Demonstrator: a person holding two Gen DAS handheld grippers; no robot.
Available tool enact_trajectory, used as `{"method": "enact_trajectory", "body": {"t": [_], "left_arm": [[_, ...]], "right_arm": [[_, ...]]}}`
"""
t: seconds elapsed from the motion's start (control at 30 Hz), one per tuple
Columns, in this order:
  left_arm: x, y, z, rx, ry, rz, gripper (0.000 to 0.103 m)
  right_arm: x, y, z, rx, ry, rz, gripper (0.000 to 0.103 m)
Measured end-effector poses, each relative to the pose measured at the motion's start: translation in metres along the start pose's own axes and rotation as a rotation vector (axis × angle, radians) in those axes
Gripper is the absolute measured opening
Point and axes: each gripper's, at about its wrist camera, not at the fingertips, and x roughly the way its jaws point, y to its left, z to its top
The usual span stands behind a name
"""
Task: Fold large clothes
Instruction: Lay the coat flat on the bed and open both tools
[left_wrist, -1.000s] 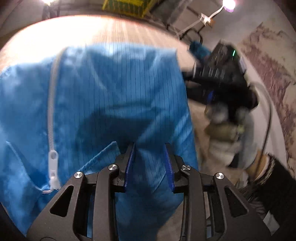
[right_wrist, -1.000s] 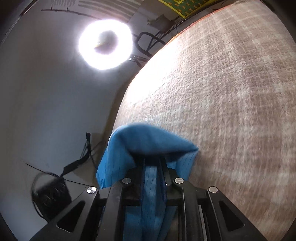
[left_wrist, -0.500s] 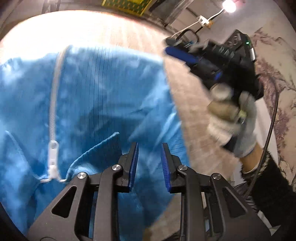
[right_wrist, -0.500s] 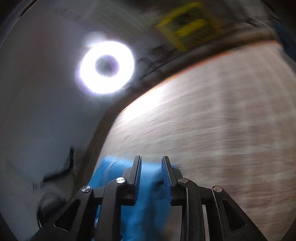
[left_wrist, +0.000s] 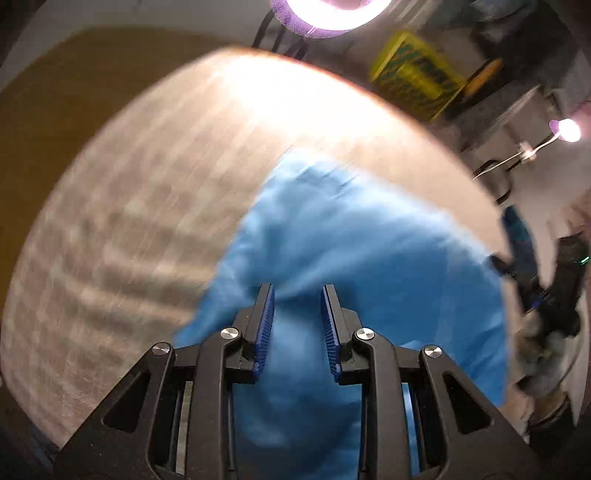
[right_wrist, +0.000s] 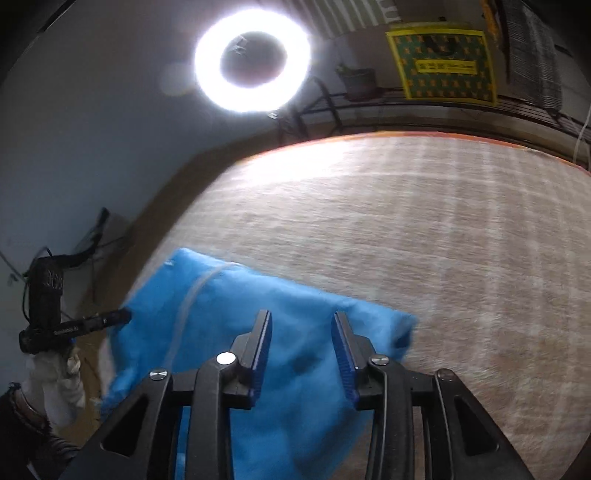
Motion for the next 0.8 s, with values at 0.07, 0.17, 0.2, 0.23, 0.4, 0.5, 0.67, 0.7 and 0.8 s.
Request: {"method": "enact_trajectory", "body": {"t": [0.07,0.17,0.2,0.23,0.4,0.5,0.67,0.7,0.8], "left_arm": [[0.004,0.008,-0.014,-0.015,-0.026,-0.006,0.023],[-0.006,-0.002,-0.012,0.077,-0.007,0.032,0.023],[-0.011,-0.004,-0.012,0.080,-0.016,0.036,0.023],[-0.022,-0.003,-0.010,0.066,-0.034,0.028,0.023],[-0.064,-0.020,-0.017,0.078,-0.101,-0.047,0.023],[-0.084,-0.029,-0.024,0.091,-0.116,-0.098,0.023],[-0.076,-0.040,-0.040,0.137,-0.088,-0.096,0.023],[-0.070,-0.040,-0.047,0.152,-0.057,-0.062,0.023],[-0.037,-0.024,-0.059,0.160,-0.005,0.036,0.023]], "right_arm": [[0.012,-0.008,-0.002,-0.017,0.022,-0.081,0.026],[0.020,-0.009,-0.007,-0.077,0.020,-0.176,0.024],[0.019,-0.008,-0.007,-0.076,0.023,-0.188,0.024],[0.017,-0.006,-0.004,-0.066,0.029,-0.212,0.024],[-0.029,0.020,-0.006,-0.055,-0.014,-0.135,0.026],[-0.052,0.050,-0.020,-0.102,-0.018,-0.059,0.026],[-0.052,0.078,-0.066,-0.154,0.056,-0.050,0.031],[-0.048,0.076,-0.074,-0.153,0.078,-0.057,0.031],[-0.038,0.064,-0.098,-0.113,0.153,-0.048,0.031]]}}
